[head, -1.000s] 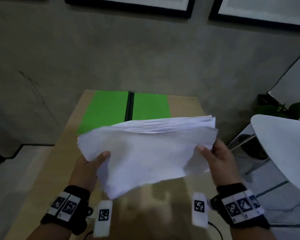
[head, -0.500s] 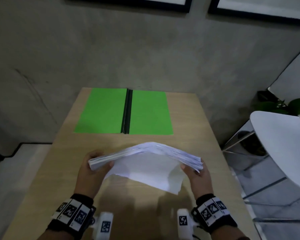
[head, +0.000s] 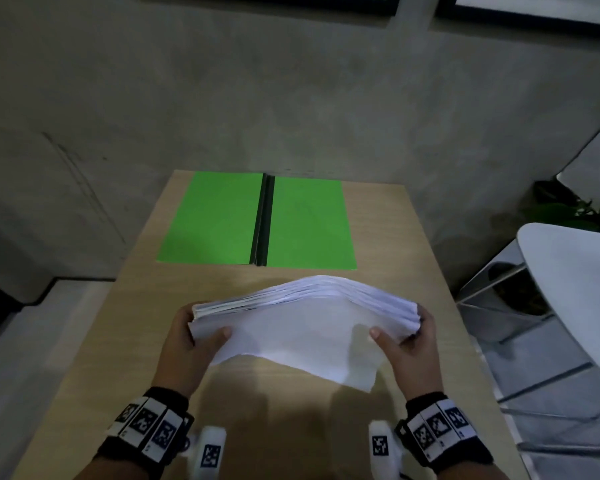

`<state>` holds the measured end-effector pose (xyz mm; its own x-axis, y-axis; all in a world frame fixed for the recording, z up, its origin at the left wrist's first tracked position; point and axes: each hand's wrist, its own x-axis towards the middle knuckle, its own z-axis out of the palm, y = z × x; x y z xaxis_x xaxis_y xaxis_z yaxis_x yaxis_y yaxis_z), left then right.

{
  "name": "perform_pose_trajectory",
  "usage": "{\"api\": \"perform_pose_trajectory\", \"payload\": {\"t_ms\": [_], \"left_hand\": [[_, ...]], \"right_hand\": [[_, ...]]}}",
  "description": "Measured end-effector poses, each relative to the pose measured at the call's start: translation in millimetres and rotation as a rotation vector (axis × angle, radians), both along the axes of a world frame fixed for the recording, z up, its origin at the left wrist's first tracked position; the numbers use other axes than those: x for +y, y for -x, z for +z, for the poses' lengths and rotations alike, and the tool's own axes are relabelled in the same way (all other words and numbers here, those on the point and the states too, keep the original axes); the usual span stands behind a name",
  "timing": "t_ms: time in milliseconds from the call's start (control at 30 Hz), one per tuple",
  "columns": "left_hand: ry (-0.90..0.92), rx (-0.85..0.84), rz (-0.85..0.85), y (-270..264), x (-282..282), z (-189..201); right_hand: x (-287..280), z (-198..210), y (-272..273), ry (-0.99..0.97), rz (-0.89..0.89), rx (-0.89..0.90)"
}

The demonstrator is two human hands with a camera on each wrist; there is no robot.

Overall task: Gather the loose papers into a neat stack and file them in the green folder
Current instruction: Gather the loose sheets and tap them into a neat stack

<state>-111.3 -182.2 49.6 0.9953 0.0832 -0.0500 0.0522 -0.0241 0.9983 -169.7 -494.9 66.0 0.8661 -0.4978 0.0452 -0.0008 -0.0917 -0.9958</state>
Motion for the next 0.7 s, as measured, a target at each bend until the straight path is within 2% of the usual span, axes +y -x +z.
{"api": "perform_pose_trajectory", "payload": {"t_ms": [133, 233, 300, 367, 433, 467, 500, 567, 633, 700], "left_hand": [[-0.018, 0.090, -0.013, -4.4, -2.4, -7.3], [-0.015, 0.051, 0.016, -6.2, -12.4, 10.3], [-0.091, -0.052, -0.031, -7.5, -16.5, 30.6], [-0.229, -0.235, -0.110, -9.7, -14.4, 52.7], [-0.418, -0.416, -0.248, -12.5, -10.5, 78.8], [-0.492, -0.484, -0.298, -14.9, -9.8, 89.3], [-0.563, -0.549, -0.316, -18.2, -11.0, 97.5], [-0.654, -0.667, -0.255, -21.3, -17.2, 116.6], [-0.713, -0.719, -0.052, -24.0, -19.2, 123.7], [-0.649, -0.595, 0.226, -29.5, -16.1, 120.2]], "right_hand": [[-0.2, -5.3, -5.8, -0.006, -0.046, -0.001], [4.3, 0.6, -15.4, 0.100, -0.132, 0.006], [8.2, 10.5, -22.2, 0.375, -0.159, 0.060], [18.8, 23.1, -25.7, 0.726, -0.082, 0.180], [33.9, 34.6, -29.3, 1.086, 0.015, 0.112], [41.1, 40.1, -32.3, 1.147, 0.092, 0.042], [46.6, 43.2, -35.5, 1.119, 0.186, -0.022], [52.5, 48.8, -37.6, 0.930, 0.315, -0.141], [52.4, 51.7, -37.2, 0.672, 0.279, -0.162], [52.2, 56.4, -34.5, 0.385, 0.202, -0.104]]}}
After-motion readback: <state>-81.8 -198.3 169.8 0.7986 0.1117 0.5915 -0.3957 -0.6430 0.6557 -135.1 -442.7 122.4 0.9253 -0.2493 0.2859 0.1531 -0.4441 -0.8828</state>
